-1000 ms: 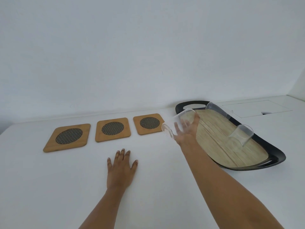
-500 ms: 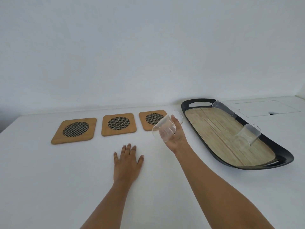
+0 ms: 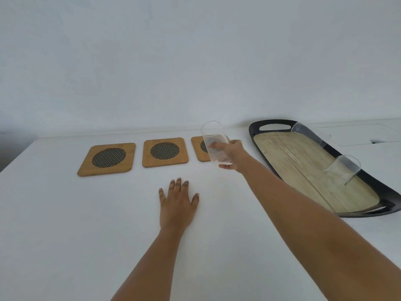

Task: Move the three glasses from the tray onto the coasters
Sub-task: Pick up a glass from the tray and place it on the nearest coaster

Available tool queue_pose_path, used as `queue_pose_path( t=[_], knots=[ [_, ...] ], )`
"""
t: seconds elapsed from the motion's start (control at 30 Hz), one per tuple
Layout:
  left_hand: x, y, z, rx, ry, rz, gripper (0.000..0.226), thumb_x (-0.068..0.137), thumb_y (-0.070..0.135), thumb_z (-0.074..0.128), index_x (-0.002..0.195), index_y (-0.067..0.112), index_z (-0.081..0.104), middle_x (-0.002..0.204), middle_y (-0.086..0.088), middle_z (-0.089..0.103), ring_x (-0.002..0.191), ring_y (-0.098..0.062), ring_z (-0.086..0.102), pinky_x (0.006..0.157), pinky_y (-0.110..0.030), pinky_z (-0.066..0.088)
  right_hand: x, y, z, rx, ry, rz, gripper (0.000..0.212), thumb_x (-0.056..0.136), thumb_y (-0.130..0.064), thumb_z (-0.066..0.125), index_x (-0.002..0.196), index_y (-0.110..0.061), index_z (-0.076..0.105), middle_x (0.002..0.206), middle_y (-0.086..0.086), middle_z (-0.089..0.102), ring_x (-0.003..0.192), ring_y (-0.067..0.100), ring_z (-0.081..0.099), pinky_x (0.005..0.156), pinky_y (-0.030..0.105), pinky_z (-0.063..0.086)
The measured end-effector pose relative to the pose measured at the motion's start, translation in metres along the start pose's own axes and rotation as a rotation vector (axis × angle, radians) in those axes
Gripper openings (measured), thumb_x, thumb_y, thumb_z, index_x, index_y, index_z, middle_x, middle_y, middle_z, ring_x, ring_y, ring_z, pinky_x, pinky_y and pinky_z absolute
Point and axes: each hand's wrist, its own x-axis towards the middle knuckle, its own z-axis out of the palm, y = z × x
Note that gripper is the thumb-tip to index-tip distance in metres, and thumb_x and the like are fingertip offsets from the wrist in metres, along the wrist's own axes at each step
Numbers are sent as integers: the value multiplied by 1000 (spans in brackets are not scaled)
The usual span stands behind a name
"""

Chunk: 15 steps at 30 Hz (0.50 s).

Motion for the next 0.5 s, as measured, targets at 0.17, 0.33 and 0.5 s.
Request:
queue_pose_path(
  t=[0.17, 0.33, 0.5],
  knots=[
    [1, 0, 1, -8, 4, -5, 57, 96, 47, 29, 145, 19, 24, 158, -1, 19, 147, -17, 9, 119, -49, 3, 28, -26, -5, -463, 226, -282, 78, 64, -32, 84, 121, -6, 38, 124, 7, 46, 111, 25, 50, 90, 32, 43],
    [1, 0, 3, 10, 11, -7, 57, 96, 47, 28, 145, 19, 23, 158, -2, 19, 147, -18, 10, 119, -49, 4, 48, -45, -10, -752, 306, -479, 73, 67, -26, 82, 126, -8, 44, 132, 13, 35, 112, 28, 54, 94, 32, 44],
    [1, 1, 3, 23, 11, -3, 58, 96, 47, 27, 146, 18, 22, 158, -2, 19, 147, -18, 9, 119, -49, 4, 63, -43, -4, -802, 268, -574, 82, 69, -14, 81, 136, -6, 36, 136, 16, 42, 124, 32, 47, 100, 35, 39]
  ],
)
